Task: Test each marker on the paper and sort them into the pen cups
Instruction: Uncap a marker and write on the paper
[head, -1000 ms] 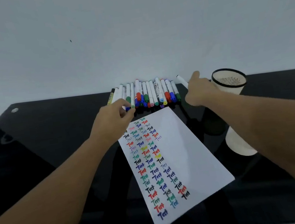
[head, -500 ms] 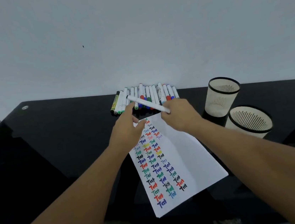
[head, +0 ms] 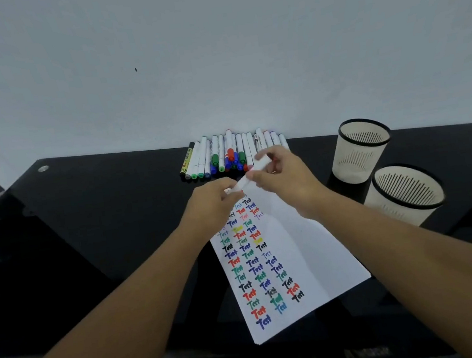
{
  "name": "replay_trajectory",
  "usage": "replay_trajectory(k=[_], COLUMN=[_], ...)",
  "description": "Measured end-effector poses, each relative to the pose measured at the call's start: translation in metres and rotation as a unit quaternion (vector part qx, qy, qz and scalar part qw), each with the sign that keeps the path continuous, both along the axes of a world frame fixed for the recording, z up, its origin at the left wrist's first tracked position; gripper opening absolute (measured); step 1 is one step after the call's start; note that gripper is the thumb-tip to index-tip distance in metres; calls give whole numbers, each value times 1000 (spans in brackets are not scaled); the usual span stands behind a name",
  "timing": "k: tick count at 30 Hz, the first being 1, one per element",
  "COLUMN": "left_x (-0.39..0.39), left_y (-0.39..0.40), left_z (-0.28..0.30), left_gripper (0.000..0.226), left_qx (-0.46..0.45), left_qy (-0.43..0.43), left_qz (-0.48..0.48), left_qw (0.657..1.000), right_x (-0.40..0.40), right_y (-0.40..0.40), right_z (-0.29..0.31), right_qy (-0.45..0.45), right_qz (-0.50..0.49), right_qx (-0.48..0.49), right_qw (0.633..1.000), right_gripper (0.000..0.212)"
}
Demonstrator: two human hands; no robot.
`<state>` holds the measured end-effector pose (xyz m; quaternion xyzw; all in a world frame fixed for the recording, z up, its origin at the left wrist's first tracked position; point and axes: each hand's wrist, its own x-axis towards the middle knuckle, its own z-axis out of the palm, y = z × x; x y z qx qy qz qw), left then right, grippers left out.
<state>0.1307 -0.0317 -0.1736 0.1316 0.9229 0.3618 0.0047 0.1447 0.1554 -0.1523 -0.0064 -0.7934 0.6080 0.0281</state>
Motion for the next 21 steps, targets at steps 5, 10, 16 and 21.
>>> replay_trajectory(k=[5, 10, 16, 21], left_x=[9, 11, 8, 11], left_y=[13, -4, -17, -22], left_z=[-1, -8, -9, -16], left_gripper=[26, 35, 48, 27], left_qx=[62, 53, 86, -5], left_qy=[-79, -46, 6, 45], left_qz=[-46, 6, 0, -67], left_qw=[994, 997, 996, 997], right_x=[4, 4, 4, -1], right_y=[-13, -2, 7, 7], right_z=[-9, -9, -19, -22], right_qy=[1, 26, 5, 81], right_qz=[-27, 3, 188, 196], right_qx=[-19, 43, 417, 542], right_qw=[999, 999, 889, 813], right_gripper=[38, 32, 31, 33])
